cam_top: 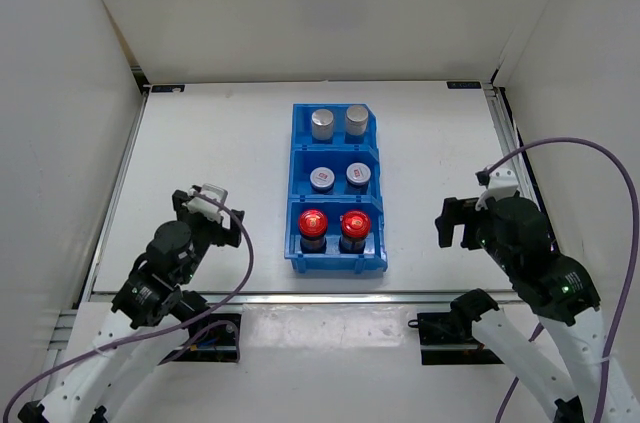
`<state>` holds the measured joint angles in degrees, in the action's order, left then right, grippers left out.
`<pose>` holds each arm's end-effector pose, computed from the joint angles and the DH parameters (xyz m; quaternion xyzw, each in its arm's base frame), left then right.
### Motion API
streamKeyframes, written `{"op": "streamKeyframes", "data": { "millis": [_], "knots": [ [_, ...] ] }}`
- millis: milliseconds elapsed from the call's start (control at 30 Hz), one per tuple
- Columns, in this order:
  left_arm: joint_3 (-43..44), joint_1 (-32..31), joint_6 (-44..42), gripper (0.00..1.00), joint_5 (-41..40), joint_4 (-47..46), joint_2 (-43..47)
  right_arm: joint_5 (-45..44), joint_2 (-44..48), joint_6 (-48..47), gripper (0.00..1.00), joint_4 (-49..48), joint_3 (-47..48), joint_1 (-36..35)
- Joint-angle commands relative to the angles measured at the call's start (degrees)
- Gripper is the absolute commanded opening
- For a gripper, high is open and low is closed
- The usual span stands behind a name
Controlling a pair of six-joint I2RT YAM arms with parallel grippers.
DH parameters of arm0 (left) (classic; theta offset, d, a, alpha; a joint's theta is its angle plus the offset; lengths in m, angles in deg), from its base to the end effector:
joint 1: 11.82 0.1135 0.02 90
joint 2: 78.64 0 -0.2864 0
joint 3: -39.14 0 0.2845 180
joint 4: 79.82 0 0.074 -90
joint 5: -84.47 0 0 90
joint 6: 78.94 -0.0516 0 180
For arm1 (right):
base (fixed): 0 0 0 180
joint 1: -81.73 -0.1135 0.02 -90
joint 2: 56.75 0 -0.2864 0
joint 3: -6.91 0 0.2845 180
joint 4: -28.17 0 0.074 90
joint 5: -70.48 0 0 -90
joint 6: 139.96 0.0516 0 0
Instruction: Organize the condiment bottles
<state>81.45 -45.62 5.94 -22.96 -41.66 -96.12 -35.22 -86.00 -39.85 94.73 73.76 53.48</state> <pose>0.1124 -0.0567 0.2906 0.1697 0.7624 -0.0367 0.6234 0.0980 0.0368 0.3671 -0.0660 0.8536 0.0542 0.5138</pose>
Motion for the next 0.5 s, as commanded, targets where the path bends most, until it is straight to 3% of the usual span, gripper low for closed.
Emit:
{"op": "streamKeyframes", "data": {
  "millis": [0, 233, 467],
  "knots": [
    [2.21, 0.4, -0.32, 0.99, 1.26, 0.83, -0.28, -0.91, 0.34, 0.26, 1.0, -2.45, -0.36, -0.31],
    [1.08, 0.4, 0.29, 0.99, 0.73, 0.83, 6.75, -0.91, -1.59, -0.27, 1.0, -2.45, -0.36, -0.31],
    [-0.07, 0.4, 0.29, 0.99, 2.58, -0.4, 6.58, -0.21, -5.1, -0.27, 1.0, -2.45, 0.42, -0.31]
  ]
}}
